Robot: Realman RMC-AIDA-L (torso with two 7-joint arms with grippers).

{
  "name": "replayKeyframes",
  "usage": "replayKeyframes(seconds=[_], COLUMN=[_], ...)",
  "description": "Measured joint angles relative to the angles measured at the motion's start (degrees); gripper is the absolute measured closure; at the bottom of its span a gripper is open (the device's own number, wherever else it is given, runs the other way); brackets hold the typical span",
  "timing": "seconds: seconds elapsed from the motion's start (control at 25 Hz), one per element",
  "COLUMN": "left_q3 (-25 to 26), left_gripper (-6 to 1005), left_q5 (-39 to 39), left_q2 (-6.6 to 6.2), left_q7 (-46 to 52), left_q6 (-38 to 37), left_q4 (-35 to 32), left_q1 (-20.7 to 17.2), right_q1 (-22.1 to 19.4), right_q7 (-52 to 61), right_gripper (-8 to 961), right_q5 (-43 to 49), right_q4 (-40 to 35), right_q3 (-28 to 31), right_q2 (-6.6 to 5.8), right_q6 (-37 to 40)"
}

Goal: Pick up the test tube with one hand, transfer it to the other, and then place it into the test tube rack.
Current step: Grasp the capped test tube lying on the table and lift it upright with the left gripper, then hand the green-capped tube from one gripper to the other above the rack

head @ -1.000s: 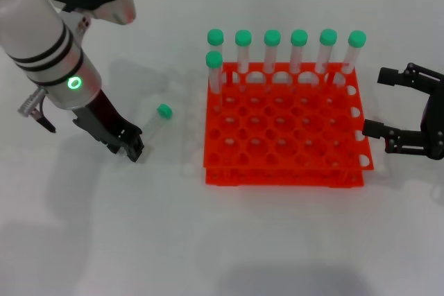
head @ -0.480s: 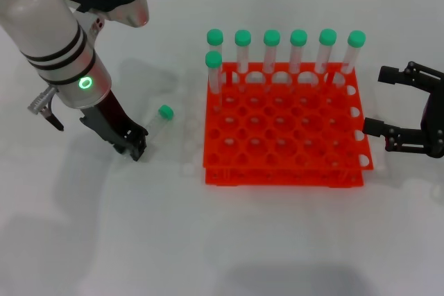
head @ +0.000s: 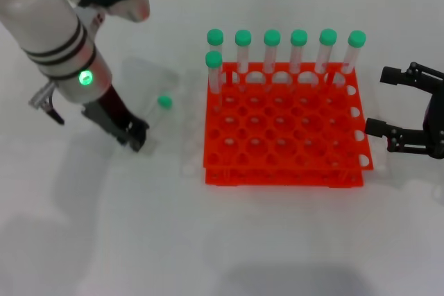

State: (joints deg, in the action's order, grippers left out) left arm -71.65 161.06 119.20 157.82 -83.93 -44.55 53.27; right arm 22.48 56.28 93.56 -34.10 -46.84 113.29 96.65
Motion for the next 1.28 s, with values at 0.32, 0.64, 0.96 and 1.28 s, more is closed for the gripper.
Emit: replayKeyframes(seconds=[0.32, 0.64, 0.96, 1.28], left_q3=[-0.1, 0.5, 2.3, 11.3], left_gripper=[797, 789, 780, 771], left_q5=[-3.2, -20.1, -42.7, -51.1], left_q2=[-0.01, -0.03, -0.48, -3.67], left_q7=[-1.8, -15.8, -40.2, -59.0], left_q6=[-0.2, 11.6, 14.5, 6.1], left_q4=[-27.2, -36.0, -25.9, -2.0], left_q1=[-10.1, -16.8, -17.0, -8.0], right_q1=[-0.2, -0.3, -0.5, -0.5], right_q7=[0.2, 0.3, 0.3, 1.0], right_gripper=[84, 83, 84, 84], right_q5=[-0.1, -0.1, -0.9, -1.5], right_q4=[0.0, 0.0, 0.0, 0.0], right_q3=[0.0, 0.0, 0.0, 0.0], right_q2=[-0.27, -0.17, 0.08, -0.11], right_q6=[0.4, 0.6, 1.3, 1.9])
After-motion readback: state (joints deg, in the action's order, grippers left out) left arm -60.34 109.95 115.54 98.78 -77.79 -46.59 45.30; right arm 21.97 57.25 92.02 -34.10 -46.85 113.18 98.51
